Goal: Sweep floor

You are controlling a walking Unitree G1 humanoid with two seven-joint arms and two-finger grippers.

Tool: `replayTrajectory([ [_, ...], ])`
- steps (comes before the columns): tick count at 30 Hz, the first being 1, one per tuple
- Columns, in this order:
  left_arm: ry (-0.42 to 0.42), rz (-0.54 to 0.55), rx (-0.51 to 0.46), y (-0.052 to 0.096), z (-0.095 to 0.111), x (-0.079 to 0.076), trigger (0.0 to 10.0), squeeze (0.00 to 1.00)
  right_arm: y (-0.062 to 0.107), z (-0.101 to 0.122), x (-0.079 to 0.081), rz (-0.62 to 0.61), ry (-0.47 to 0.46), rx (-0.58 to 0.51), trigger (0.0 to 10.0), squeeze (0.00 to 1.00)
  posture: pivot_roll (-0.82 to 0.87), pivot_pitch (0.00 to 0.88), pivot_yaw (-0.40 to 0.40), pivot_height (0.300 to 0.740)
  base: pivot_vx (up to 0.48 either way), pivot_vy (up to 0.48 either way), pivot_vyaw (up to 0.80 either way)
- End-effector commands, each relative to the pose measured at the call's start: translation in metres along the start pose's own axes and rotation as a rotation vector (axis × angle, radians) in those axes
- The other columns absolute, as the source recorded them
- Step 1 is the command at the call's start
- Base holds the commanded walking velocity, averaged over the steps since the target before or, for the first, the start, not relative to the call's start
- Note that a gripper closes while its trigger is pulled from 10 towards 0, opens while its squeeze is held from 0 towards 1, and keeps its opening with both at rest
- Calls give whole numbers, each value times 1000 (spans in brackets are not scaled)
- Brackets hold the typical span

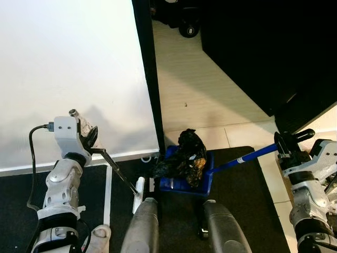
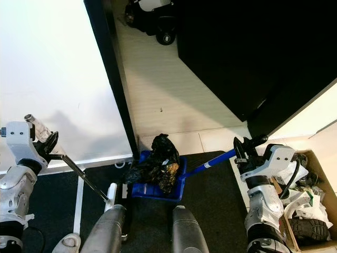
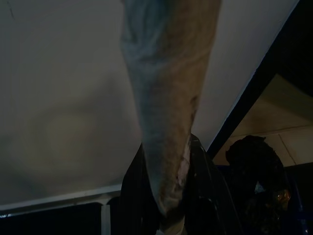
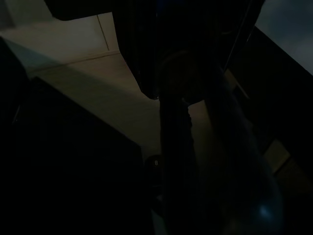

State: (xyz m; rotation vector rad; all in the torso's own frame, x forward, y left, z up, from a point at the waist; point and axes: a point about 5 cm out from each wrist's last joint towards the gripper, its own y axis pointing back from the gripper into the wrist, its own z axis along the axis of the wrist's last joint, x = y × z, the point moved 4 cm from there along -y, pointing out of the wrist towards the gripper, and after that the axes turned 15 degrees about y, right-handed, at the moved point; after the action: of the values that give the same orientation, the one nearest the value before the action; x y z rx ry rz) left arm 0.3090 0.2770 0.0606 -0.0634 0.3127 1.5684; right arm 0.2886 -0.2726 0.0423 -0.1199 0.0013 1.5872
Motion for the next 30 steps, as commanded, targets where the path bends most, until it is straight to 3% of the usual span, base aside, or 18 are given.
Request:
replayTrajectory([
  [1,18,-11,-27,0,1,-5,10000,0,-3,7,-3,-10,-9,-30,10000,0,34,82,22,740,0,0,0],
  [12,5,-42,-44,-3,5,-12,10000,0,-3,16,-24,-117,-27,-73,10000,0,26,81,29,740,0,-22,0],
  [30,8,-75,-46,-7,2,-24,10000,0,-10,24,-18,-108,11,-96,10000,0,13,81,28,740,0,-335,0],
])
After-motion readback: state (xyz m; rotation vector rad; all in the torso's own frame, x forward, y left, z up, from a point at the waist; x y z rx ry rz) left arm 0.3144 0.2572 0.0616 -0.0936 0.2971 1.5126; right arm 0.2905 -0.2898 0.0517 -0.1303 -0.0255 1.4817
